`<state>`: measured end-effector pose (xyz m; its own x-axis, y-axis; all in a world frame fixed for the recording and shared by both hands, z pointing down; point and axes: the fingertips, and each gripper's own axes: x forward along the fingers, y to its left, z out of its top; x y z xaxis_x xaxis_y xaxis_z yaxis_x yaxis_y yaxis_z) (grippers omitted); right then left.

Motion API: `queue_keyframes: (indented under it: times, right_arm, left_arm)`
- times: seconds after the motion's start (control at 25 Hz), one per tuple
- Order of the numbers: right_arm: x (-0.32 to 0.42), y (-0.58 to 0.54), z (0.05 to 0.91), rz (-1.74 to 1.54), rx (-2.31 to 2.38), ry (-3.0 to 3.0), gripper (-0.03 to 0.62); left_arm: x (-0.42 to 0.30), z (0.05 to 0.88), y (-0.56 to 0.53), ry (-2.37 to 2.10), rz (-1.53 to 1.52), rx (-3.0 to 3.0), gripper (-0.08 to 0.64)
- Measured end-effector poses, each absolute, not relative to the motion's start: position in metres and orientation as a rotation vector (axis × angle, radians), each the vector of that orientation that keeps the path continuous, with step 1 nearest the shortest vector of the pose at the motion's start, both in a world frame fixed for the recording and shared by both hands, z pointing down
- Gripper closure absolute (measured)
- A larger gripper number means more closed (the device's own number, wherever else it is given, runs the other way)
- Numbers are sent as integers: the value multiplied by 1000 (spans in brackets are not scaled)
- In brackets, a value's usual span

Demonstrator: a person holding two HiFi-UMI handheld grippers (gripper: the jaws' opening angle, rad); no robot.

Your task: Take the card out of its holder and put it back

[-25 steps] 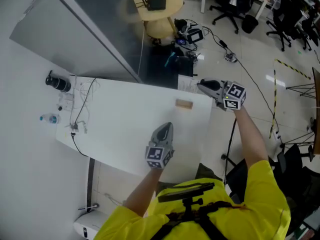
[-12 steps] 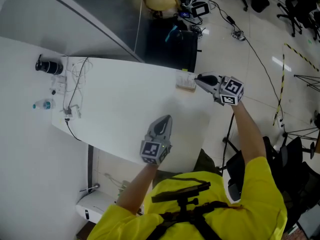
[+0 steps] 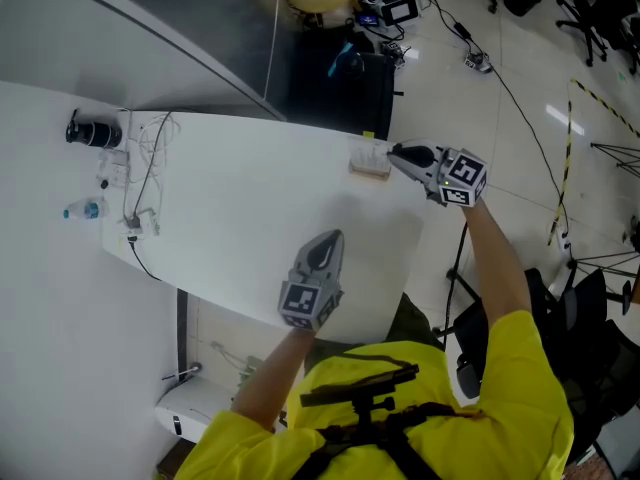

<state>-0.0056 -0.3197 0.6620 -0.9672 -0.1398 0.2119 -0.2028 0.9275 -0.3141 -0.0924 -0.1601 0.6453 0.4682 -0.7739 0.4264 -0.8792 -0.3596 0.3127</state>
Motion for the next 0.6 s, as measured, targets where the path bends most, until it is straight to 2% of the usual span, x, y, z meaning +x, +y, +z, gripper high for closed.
queue_keyframes:
  times: [0.6]
  right_arm:
    - [-8, -310, 701, 533, 352, -2829, 572]
  left_arm:
    - [-91, 660, -155, -1344, 320, 2185, 560]
